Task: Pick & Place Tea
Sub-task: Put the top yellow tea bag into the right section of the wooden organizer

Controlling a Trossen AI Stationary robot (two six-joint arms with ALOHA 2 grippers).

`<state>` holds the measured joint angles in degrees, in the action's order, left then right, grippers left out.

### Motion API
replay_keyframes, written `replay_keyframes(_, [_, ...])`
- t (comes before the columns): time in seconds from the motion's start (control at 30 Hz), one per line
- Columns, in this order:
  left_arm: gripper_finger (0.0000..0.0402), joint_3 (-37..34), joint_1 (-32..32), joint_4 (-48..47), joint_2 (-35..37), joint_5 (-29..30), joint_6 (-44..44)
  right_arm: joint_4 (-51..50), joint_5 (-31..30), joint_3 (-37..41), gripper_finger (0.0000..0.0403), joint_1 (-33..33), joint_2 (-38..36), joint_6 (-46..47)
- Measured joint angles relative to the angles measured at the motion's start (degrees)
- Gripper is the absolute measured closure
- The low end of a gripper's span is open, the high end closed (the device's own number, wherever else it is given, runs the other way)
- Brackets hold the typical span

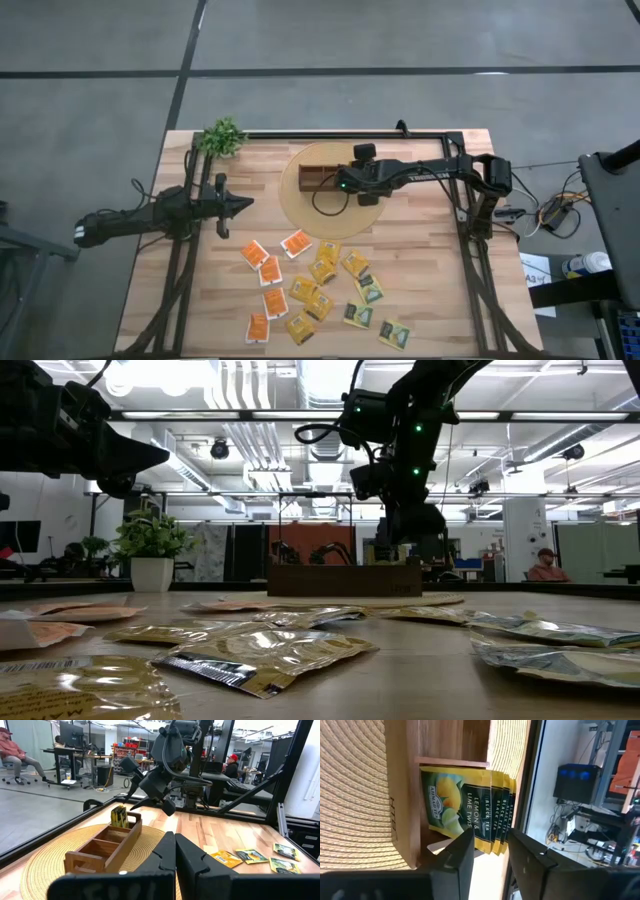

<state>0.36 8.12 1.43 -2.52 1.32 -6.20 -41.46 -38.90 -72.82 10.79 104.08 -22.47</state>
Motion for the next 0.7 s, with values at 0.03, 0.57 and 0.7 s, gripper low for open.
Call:
replay_keyframes(0.03, [0.0401, 0.0, 0.0, 0.0, 0.0, 0.0, 0.0, -0.1, -0.1, 0.0, 0.0284, 0.0, -0.2, -0.7])
replay_keyframes(0.57, [0.0401, 0.0, 0.0, 0.0, 0.0, 0.0, 0.0, -5.0, 6.9, 0.0, 0.0282, -5.3, -16.5, 0.6])
replay_keyframes(0.7, [0.0401, 0.0, 0.0, 0.0, 0.0, 0.0, 0.0, -6.7, 10.1, 1.3, 0.0282, -7.1, -19.9, 3.2])
